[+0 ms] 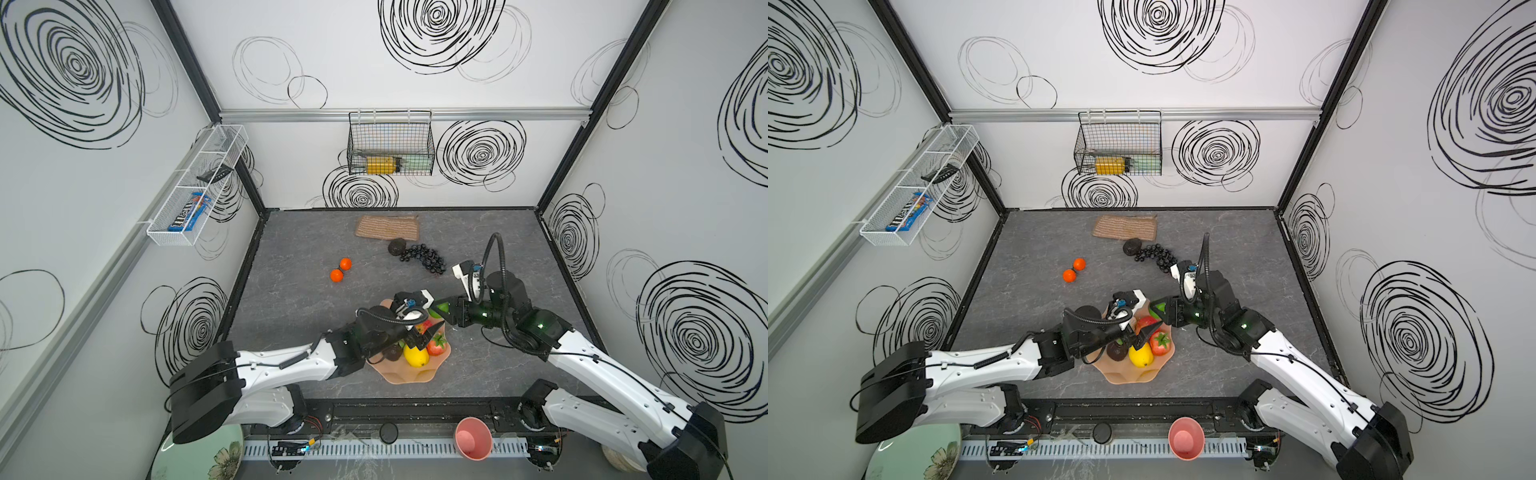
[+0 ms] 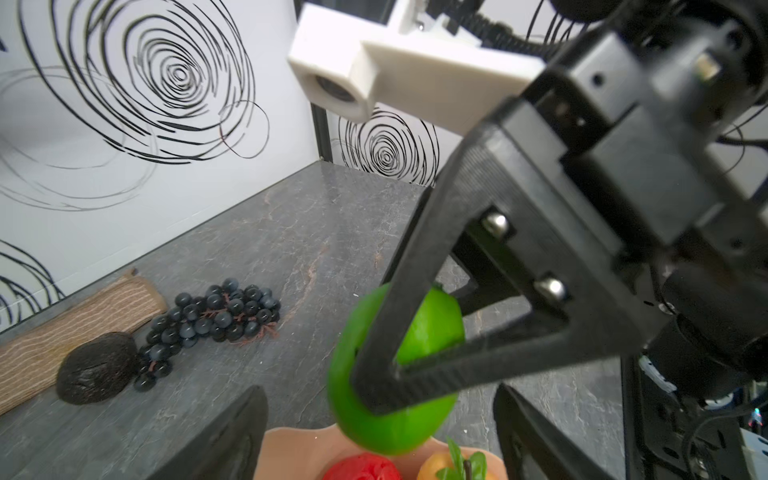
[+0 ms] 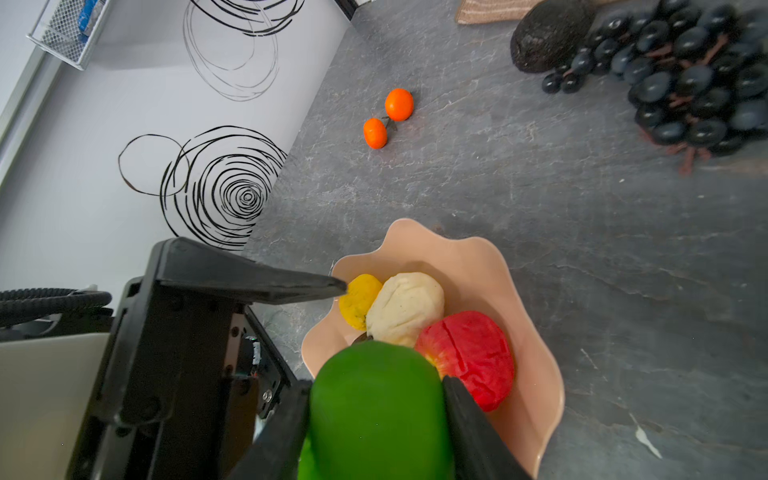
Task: Place and organize the fake fruits in the fruit bowl
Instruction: 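Lower the lime toward the bowl with the right gripper while the left withdraws, then set the lime in the bowl, open the right gripper and raise it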
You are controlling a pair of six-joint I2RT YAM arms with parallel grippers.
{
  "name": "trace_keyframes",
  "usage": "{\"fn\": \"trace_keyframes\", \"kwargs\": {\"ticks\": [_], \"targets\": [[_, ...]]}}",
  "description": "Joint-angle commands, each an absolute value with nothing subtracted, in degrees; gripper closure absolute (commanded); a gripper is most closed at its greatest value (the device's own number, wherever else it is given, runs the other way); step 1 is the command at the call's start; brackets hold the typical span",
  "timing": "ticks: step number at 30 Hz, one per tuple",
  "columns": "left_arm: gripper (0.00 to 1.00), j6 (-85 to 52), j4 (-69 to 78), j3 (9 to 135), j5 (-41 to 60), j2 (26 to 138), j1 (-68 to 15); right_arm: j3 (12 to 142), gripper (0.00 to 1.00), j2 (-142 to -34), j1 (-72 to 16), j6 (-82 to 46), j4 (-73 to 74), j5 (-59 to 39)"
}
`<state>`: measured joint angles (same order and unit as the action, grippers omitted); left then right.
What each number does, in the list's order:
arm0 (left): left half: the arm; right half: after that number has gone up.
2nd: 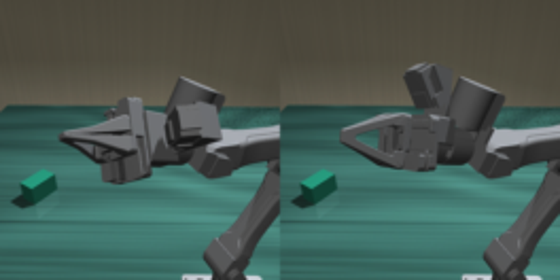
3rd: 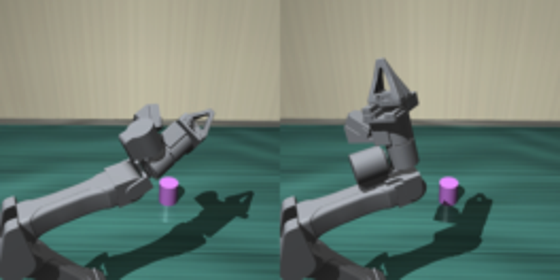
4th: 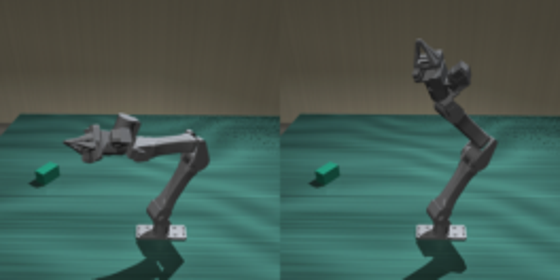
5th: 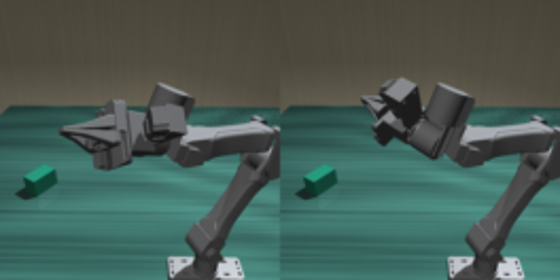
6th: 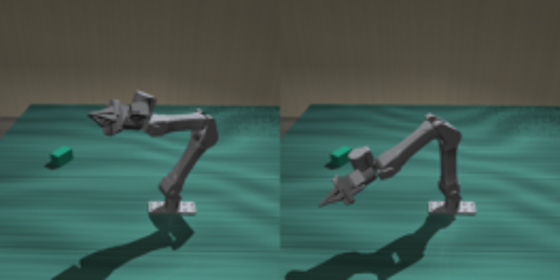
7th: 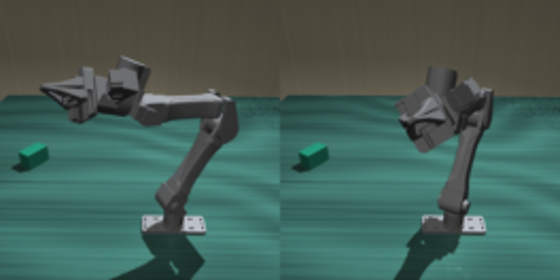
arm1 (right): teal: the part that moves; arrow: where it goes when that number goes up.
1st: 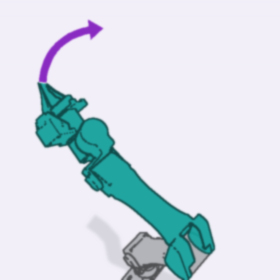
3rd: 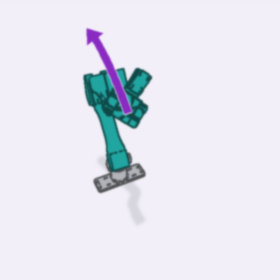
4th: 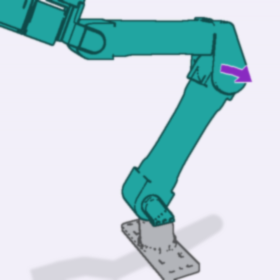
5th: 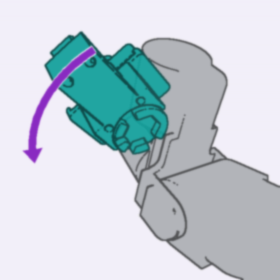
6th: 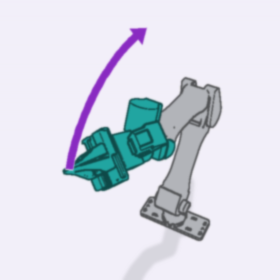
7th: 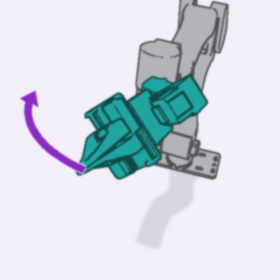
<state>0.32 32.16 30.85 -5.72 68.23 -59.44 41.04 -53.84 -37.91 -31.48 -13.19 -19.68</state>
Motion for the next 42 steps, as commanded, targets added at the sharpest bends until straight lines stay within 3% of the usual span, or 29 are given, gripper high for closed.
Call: {"fn": "trace_keyframes", "kwargs": {"ticks": [1, 7, 14, 20, 33, 42], "targets": [[0.08, -3.4, 35.1, 28.0, -9.8, 61.8, -58.9, 43.4, 0.54, -55.5, -37.4, -27.3, -14.6, -16.7], [0.06, -9.0, 28.2, 24.6, -15.3, 48.0, -56.9, 44.4, 0.54, -61.7, -37.5, -25.1, -12.4, -16.9], [0.05, -14.8, 14.0, 29.6, -18.4, 37.0, -49.8, 48.1, 0.53, -70.9, -40.1, -22.2, -10.8, -14.6], [0.05, -16.3, 7.0, 33.0, -15.8, 33.8, -44.8, 52.0, 0.52, -78.0, -41.3, -19.8, -10.9, -13.1], [0.05, -17.0, 8.1, 30.9, -16.6, 31.5, -44.5, 62.0, 0.5, -90.7, -43.9, -18.7, -20.1, -10.5], [0.04, -17.4, 8.9, 30.2, -16.3, 31.3, -44.2, 61.7, 0.48, -92.5, -45.3, -19.5, -20.4, -8.7]]}}
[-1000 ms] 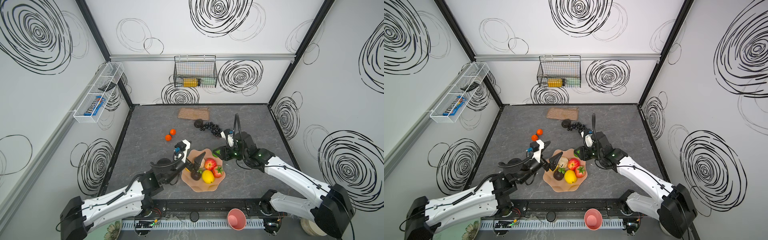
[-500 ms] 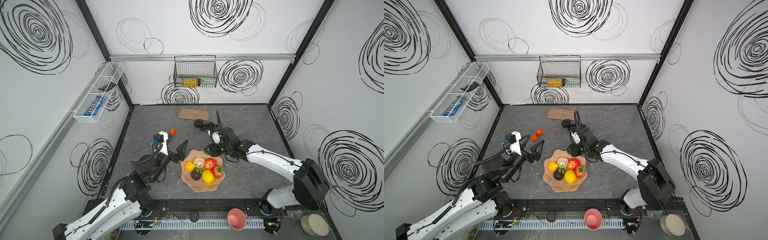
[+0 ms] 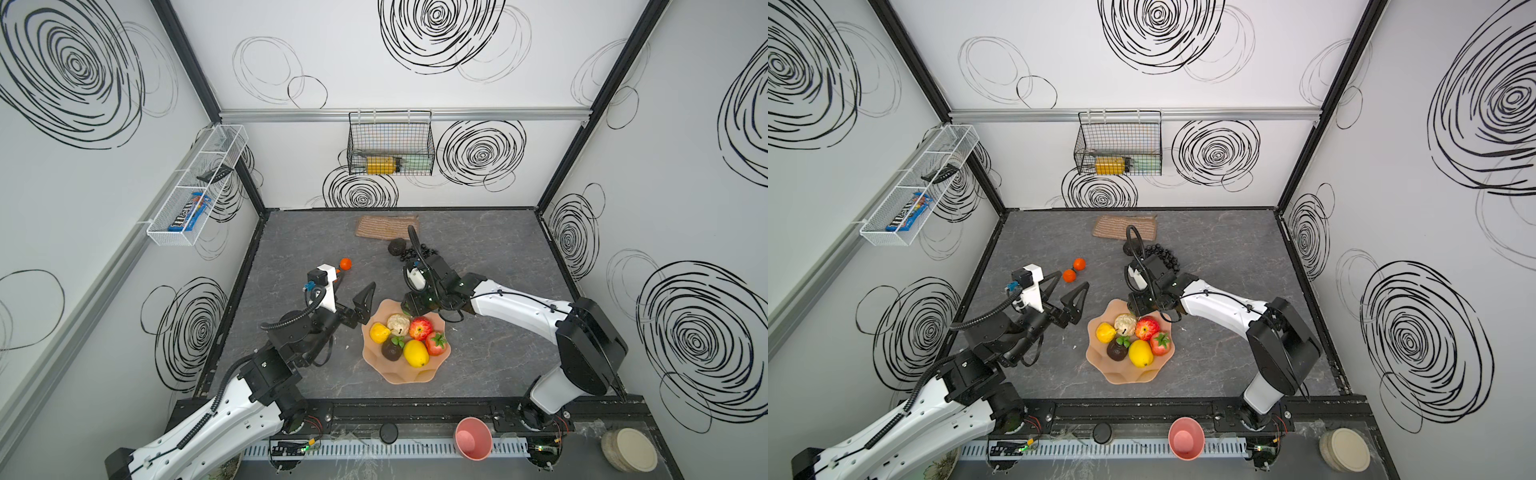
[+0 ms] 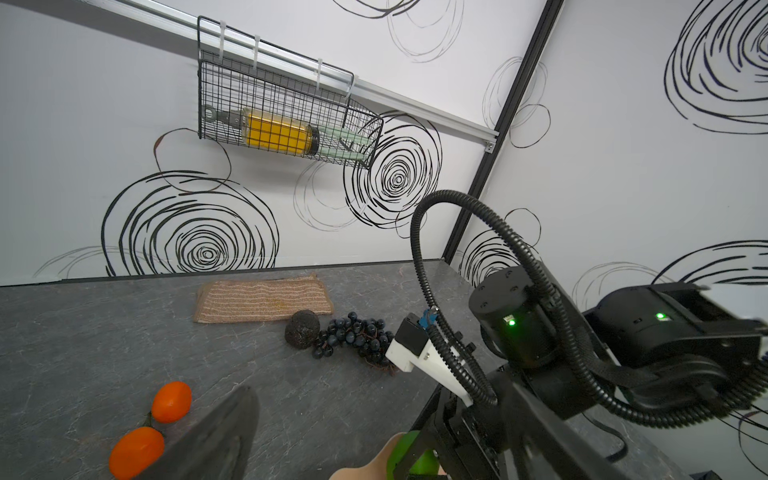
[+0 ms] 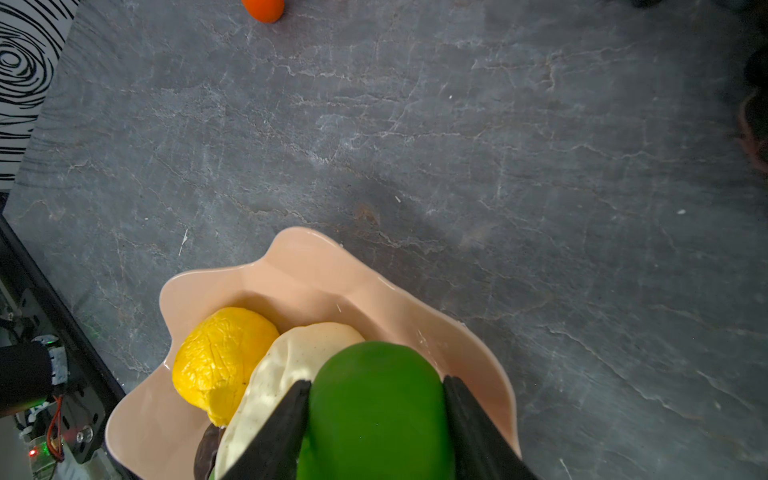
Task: Place and organize the fake fruits in the fruit bowl
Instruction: 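Set the lime in the bowl, open the right gripper and raise it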
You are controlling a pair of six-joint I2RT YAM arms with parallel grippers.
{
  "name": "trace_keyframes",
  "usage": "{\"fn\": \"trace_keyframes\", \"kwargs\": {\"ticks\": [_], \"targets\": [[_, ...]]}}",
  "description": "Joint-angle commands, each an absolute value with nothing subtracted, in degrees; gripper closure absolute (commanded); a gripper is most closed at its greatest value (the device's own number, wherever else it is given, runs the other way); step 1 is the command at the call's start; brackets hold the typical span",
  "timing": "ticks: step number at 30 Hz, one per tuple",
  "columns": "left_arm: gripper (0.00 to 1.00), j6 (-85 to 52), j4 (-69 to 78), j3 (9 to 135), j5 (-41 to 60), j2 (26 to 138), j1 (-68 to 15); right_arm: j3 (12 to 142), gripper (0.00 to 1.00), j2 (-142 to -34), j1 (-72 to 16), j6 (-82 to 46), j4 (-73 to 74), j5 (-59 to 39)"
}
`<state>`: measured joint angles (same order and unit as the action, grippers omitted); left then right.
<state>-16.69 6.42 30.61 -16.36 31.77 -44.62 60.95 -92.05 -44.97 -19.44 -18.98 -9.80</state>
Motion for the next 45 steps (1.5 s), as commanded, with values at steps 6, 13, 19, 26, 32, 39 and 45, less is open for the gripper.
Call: {"fn": "trace_keyframes", "kwargs": {"ticks": [6, 13, 19, 26, 32, 39, 45], "targets": [[0.04, -17.7, 9.2, 30.0, -15.9, 31.3, -43.8, 61.6, 0.44, -92.8, -45.4, -19.6, -20.4, -8.3], [0.04, -17.9, 9.3, 29.8, -16.1, 31.2, -43.5, 61.1, 0.38, -92.7, -45.5, -20.0, -20.3, -7.4], [0.03, -17.9, 8.8, 29.7, -17.2, 31.1, -43.4, 60.8, 0.36, -92.3, -45.4, -20.0, -20.0, -7.4], [0.03, -18.9, 8.6, 30.2, -16.4, 33.3, -42.6, 61.5, 0.31, -89.8, -45.4, -19.8, -21.2, -6.4], [0.04, -21.8, 8.6, 33.0, -7.8, 39.9, -37.2, 61.0, 0.25, -84.5, -43.6, -19.8, -22.0, -6.6], [0.05, -25.9, 7.5, 39.8, -3.1, 54.9, -32.9, 57.3, 0.22, -74.8, -39.7, -19.0, -21.2, -7.7], [0.04, -28.5, 10.4, 45.6, -4.7, 67.9, -32.5, 49.1, 0.21, -62.5, -36.5, -19.4, -16.9, -7.4]]}}
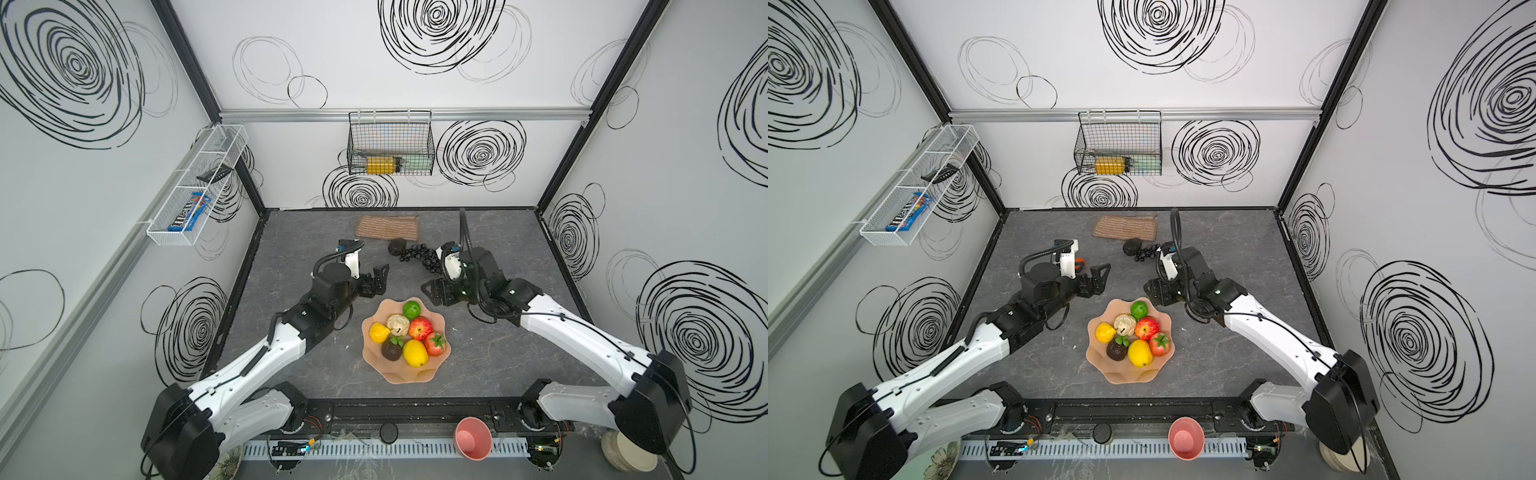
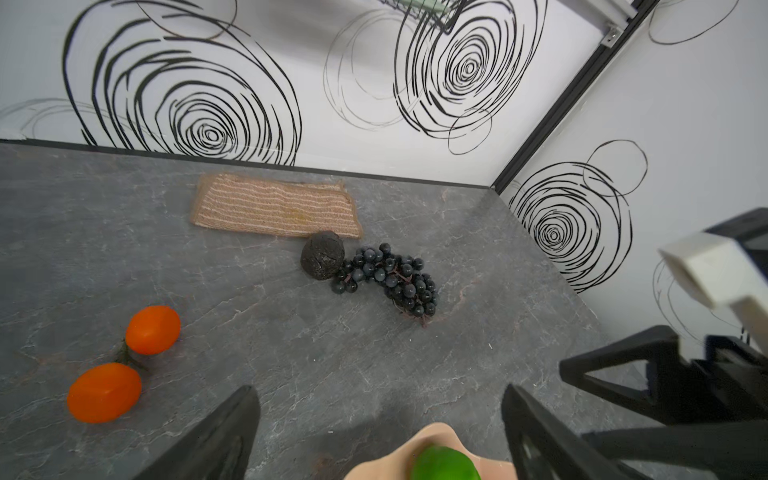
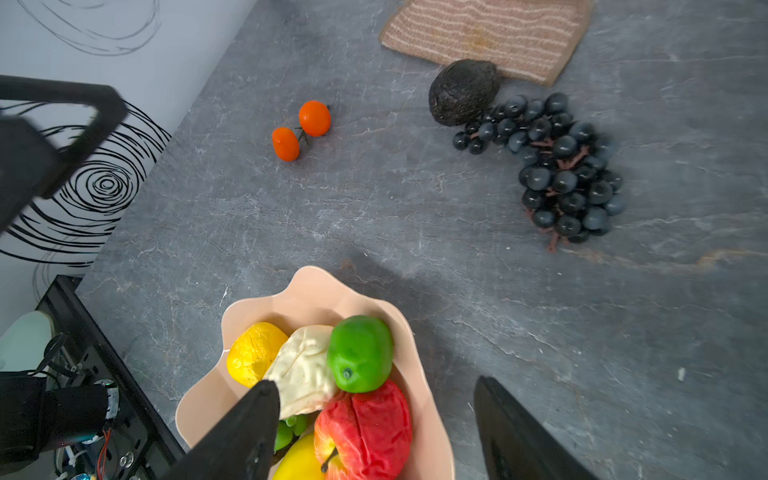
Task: Place and organize the fake fruits in the fruit bowl
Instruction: 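Set the lime in the bowl, open the right gripper and raise it, then reach the left gripper to the dark avocado and grasp it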
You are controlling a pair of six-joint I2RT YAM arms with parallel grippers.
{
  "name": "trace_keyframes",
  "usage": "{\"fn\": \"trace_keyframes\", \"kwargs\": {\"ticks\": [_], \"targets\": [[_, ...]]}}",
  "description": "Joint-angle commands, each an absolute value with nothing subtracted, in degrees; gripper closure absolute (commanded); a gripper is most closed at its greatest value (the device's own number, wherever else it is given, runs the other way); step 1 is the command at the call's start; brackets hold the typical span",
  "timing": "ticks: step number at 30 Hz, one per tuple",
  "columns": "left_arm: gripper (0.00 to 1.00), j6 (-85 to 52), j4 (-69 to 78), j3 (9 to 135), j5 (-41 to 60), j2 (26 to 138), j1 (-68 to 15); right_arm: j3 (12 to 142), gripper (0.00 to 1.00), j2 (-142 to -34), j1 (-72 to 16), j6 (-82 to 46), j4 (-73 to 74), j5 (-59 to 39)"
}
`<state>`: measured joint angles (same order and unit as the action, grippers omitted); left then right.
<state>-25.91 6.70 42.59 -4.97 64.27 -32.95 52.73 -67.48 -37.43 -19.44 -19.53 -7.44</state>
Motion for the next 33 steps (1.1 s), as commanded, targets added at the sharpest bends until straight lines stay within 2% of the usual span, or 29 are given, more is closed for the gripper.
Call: {"fn": "trace_keyframes", "kwargs": {"ticks": [1, 6, 14, 22, 33], "targets": [[0.04, -28.8, 10.8, 46.6, -4.8, 69.8, -32.3, 47.2, 0.21, -60.1, -36.3, -19.4, -15.6, -7.1], [0.05, -31.1, 12.7, 52.8, -2.6, 81.8, -30.0, 40.4, 0.19, -48.6, -34.6, -20.0, -13.3, -6.1], [0.06, -34.7, 10.2, 65.7, 1.3, 99.9, -26.2, 35.1, 0.16, -38.8, -33.3, -21.4, -14.7, -6.0], [0.06, -36.9, 4.8, 78.9, 6.1, 114.8, -24.2, 32.2, 0.15, -35.2, -33.1, -22.7, -15.4, -7.7], [0.06, -36.3, -3.7, 93.2, 5.7, 127.9, -23.2, 31.4, 0.15, -35.6, -33.0, -23.2, -14.6, -8.4]]}}
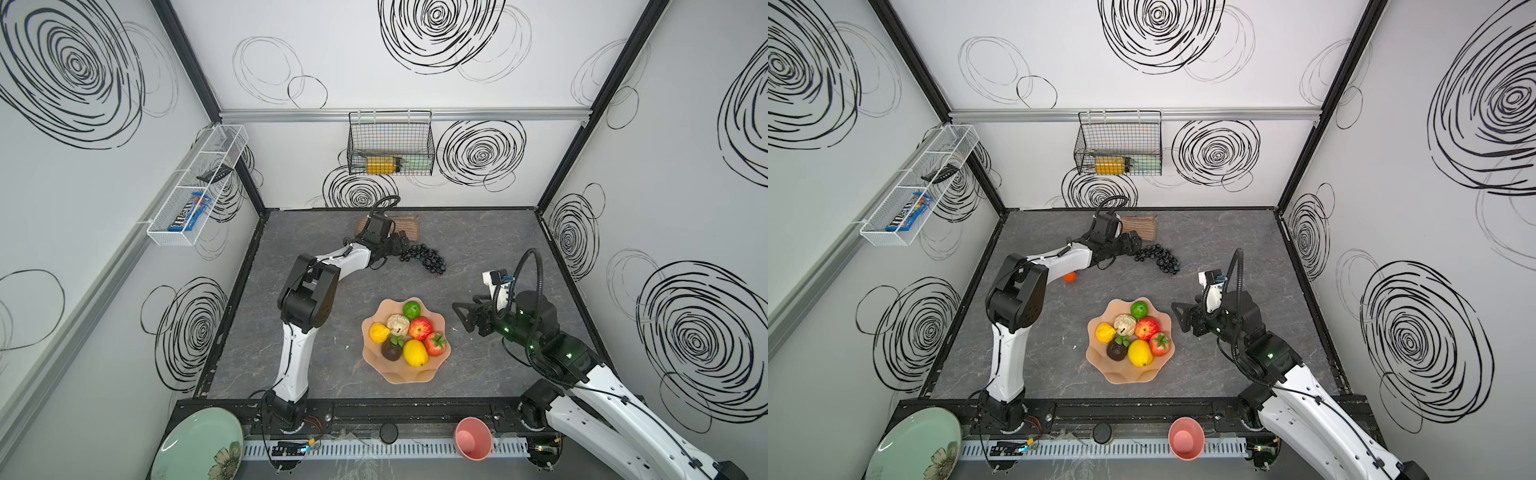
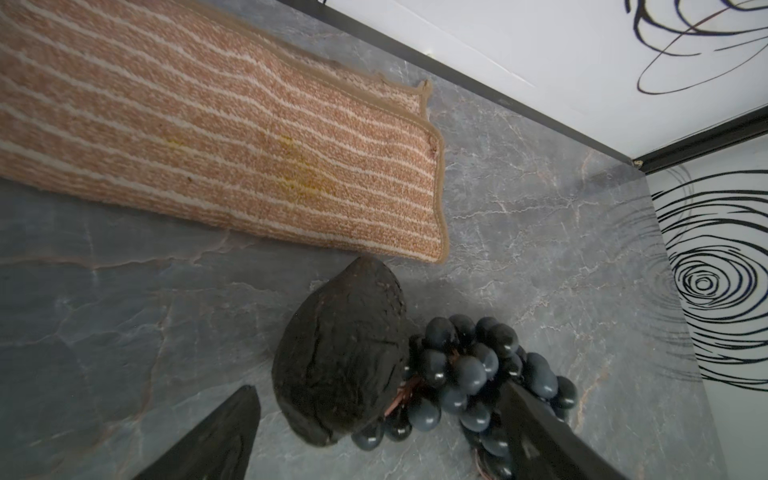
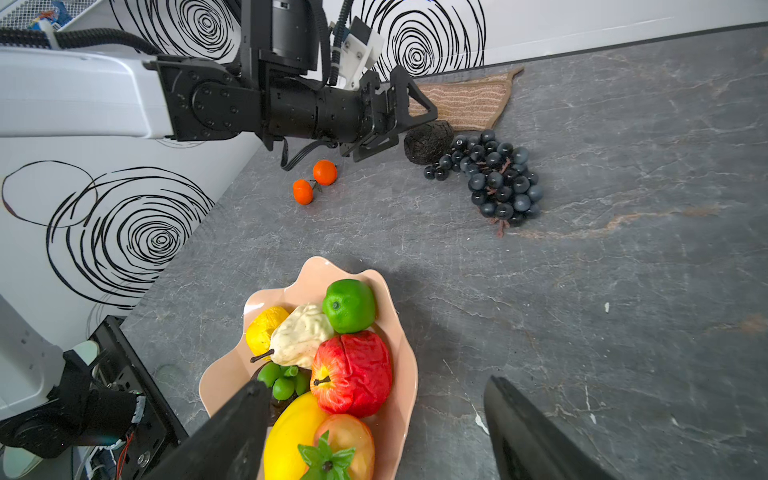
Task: Place and organize the fake fruits in the fruit bowl
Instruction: 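Reach the left gripper to the dark avocado and grasp it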
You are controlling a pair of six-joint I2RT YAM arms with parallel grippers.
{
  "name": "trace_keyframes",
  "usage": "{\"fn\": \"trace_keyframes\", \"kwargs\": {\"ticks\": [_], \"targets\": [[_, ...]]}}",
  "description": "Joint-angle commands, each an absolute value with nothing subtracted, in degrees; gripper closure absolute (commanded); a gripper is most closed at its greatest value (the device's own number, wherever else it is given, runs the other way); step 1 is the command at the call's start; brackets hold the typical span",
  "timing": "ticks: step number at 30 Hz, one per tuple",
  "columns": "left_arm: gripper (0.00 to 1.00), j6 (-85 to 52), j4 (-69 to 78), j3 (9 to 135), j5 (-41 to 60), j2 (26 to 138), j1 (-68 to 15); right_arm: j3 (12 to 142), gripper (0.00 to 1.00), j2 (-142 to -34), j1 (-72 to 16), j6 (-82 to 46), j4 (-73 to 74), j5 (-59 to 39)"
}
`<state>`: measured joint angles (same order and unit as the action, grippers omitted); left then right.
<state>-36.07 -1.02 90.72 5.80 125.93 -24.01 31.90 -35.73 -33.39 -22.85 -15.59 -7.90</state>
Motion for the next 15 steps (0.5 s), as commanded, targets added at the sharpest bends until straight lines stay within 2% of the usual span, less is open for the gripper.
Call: {"fn": "trace_keyframes", "kwargs": {"ticks": [1, 7, 15], "targets": [[0.06, -36.6, -4.1, 93.7, 5.5, 128.5, -23.1, 31.4, 0.14, -35.7, -33.0, -23.2, -14.5, -8.4], [0.1, -37.3, -4.1, 95.5, 5.5, 131.5, -22.8, 30.9, 0.14, -36.1, -32.9, -23.3, -14.1, -8.7], [0.32, -39.2, -1.8, 96.2, 8.6, 133.7, -22.4, 30.5, 0.14, -36.7, -32.9, -23.3, -13.6, -9.0]]}}
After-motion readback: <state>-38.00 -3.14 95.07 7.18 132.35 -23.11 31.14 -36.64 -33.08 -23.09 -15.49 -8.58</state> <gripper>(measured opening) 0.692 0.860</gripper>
